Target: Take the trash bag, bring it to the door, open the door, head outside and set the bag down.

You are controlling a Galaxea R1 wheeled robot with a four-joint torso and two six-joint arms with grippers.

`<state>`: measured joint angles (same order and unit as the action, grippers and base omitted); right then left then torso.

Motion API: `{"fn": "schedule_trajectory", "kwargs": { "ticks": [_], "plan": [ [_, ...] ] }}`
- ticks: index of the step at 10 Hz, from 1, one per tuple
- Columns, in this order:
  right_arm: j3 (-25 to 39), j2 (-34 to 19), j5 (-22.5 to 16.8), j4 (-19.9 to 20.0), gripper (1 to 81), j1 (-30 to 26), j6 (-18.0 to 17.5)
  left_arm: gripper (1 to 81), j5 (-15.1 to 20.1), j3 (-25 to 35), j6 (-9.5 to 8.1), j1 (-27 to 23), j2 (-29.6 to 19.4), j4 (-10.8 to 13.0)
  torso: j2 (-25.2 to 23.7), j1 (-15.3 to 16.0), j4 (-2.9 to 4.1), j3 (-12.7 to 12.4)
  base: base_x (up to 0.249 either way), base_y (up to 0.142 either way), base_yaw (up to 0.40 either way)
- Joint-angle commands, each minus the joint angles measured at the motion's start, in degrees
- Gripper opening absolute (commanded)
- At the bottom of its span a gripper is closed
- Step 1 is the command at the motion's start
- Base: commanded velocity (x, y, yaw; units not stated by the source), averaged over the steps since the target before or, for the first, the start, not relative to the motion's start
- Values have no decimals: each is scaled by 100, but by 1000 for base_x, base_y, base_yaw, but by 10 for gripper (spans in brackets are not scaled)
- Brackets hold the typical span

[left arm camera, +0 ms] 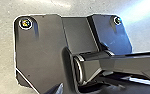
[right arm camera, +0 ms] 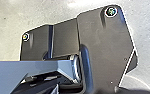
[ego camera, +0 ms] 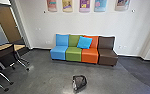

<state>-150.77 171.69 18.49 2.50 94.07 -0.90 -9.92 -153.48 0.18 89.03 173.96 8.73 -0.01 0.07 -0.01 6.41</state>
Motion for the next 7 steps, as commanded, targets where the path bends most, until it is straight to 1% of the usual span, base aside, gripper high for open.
{"fn": "schedule_trajectory", "kwargs": {
  "ticks": [1, 7],
  "plan": [
    [23, -18, -285, -30, 811, -86, 11, 811, 298, 11, 34, -153, -1, -3, 0, 0, 0, 0, 203, 0, 0],
    [5, -10, -285, -30, 811, -86, 2, 811, 298, 11, 34, -153, -19, -3, -2, -7, 0, 0, 203, 0, 0]
  ]
}}
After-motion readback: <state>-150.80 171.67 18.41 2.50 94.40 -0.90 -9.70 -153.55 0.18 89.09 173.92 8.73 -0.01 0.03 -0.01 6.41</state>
